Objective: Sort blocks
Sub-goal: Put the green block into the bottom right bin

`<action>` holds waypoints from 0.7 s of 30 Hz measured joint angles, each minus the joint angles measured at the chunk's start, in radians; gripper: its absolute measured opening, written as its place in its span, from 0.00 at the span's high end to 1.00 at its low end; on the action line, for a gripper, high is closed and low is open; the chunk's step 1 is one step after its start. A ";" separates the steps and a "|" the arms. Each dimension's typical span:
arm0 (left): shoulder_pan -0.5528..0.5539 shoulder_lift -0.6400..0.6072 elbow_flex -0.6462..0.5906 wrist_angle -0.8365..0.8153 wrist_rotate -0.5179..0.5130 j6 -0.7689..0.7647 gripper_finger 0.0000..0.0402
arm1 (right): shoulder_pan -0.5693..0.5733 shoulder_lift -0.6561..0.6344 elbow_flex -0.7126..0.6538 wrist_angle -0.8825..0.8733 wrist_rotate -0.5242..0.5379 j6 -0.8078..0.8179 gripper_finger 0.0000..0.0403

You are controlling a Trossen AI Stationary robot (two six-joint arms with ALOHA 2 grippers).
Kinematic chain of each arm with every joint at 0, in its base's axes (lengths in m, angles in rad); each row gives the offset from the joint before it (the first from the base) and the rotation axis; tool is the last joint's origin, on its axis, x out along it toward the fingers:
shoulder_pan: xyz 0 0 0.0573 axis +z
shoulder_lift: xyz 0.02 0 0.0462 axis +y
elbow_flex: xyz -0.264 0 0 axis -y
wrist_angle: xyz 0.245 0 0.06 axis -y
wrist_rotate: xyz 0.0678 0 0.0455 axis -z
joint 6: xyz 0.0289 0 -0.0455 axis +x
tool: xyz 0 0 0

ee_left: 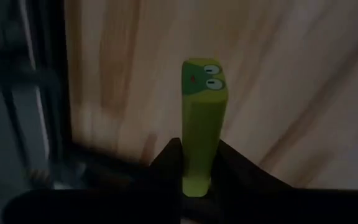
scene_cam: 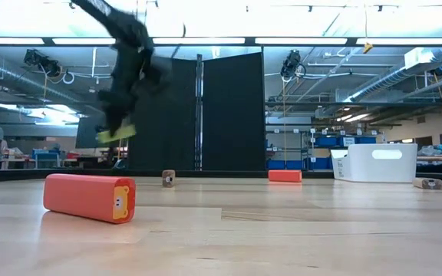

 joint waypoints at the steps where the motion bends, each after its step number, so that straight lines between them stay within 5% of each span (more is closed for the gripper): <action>1: -0.029 -0.023 0.010 0.022 0.046 -0.019 0.85 | 0.000 -0.002 0.000 0.003 0.026 -0.022 0.31; 10: -0.372 -0.064 0.052 0.353 0.267 -0.282 0.85 | -0.034 -0.091 0.061 0.086 0.363 -0.382 0.31; 17: -0.609 -0.008 0.051 0.792 0.316 -0.482 0.85 | -0.037 -0.163 0.181 0.347 0.672 -0.945 0.31; 21: -0.722 0.072 0.051 1.057 0.363 -0.550 0.85 | -0.054 -0.196 0.205 0.588 0.710 -1.297 0.31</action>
